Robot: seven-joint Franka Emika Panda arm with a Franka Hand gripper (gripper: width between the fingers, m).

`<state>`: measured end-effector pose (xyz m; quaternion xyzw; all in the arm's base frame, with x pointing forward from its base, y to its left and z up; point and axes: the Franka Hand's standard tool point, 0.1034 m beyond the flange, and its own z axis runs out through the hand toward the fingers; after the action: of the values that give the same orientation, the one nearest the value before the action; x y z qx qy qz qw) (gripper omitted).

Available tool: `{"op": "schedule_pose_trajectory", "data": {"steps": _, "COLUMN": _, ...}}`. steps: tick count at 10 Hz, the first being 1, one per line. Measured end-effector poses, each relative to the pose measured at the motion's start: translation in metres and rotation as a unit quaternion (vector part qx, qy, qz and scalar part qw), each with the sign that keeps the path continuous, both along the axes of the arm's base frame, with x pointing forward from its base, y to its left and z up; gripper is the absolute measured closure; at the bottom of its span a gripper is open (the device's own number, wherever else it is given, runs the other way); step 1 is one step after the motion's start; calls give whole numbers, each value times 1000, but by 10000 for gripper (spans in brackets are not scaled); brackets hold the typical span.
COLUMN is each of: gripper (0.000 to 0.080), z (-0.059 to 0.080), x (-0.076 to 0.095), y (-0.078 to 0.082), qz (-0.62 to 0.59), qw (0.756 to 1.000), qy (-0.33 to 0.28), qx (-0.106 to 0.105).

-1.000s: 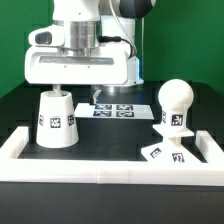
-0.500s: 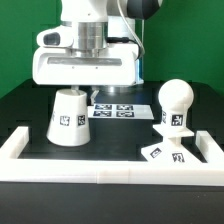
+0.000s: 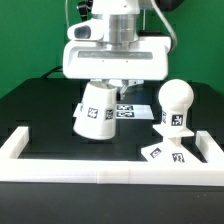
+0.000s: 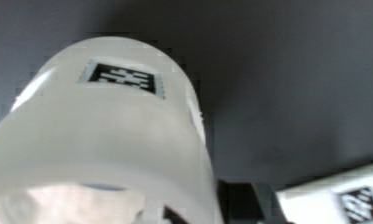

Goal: Assemble lamp

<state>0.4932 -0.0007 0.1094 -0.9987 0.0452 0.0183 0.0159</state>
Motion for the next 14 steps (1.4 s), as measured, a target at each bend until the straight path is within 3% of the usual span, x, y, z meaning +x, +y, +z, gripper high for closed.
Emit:
{"op": "schedule_pose_trajectory", "data": {"steps": 2, "gripper": 755, "z": 39, "x": 6, "y": 22, "qz": -19, "qw": 999, "qy": 22, "qx": 16}}
{"op": "schedule_pose_trajectory", "data": {"steps": 3, "gripper": 755, "z": 53, "x": 16, "y": 25, "qz": -14, "qw": 999, "qy": 23, "qx": 18}}
{"op": "schedule_pose_trajectory", "data": {"steps": 4, "gripper": 755, "z": 59, "x": 21, "y": 25, "qz": -17, "qw": 999, "qy": 21, "qx": 18}}
{"op": "schedule_pose_trajectory", "data": {"steps": 9, "gripper": 755, "z": 57, "x": 17, "y": 27, "qz": -14, "qw": 999, "qy": 29, "qx": 18}}
{"op": "schedule_pose_trajectory", "data": {"steps": 11, "gripper": 755, "z": 85, "x": 36, "y": 43, "qz": -10, "qw": 999, "qy": 31, "qx": 27}}
{"op": "schedule_pose_trajectory", "data": {"steps": 14, "gripper": 755, "z": 108, "x": 58, "y": 62, "qz": -8, "qw": 999, "qy": 27, "qx": 32}}
